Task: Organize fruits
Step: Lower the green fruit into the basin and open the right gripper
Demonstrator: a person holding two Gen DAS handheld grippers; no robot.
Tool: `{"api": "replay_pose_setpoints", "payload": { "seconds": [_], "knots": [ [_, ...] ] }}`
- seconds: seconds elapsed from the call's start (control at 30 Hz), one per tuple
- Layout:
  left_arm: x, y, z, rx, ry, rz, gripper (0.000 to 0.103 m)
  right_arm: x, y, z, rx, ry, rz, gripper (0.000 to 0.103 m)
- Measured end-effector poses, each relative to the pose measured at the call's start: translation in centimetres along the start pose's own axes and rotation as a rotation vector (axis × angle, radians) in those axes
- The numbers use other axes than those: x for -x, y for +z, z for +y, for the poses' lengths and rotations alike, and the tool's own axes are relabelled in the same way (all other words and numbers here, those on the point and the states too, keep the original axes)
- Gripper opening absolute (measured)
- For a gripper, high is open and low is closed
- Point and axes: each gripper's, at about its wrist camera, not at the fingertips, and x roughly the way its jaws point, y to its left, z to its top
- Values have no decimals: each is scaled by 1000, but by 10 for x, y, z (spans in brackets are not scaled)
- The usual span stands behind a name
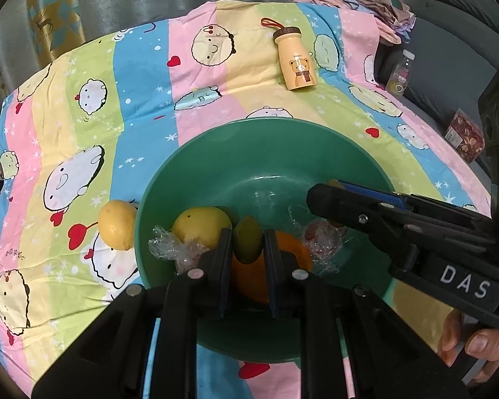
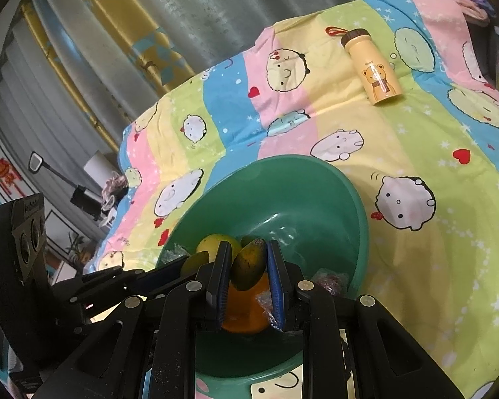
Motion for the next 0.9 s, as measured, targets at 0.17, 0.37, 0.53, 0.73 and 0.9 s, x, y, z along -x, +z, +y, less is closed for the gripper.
{"api": "replay_pose_setpoints", "payload": {
  "seconds": [0.17, 0.37, 0.53, 0.73, 0.9],
  "knots": [
    [-2, 0, -1, -9, 9, 9, 18, -1, -1, 3, 10, -10, 5, 24],
    [-5, 0, 0, -15, 20, 23, 18, -2, -1, 4, 14, -20, 8, 24],
    [-7, 0, 0, -19, 26, 32, 18, -2, -1, 5, 24, -34, 13, 24],
    [-9, -2, 0, -27, 31, 43, 18, -4, -2, 9, 53, -61, 22, 24],
    [-10, -2, 0, -33, 36, 47, 18, -5, -3, 11, 65, -74, 31, 24]
  ]
}}
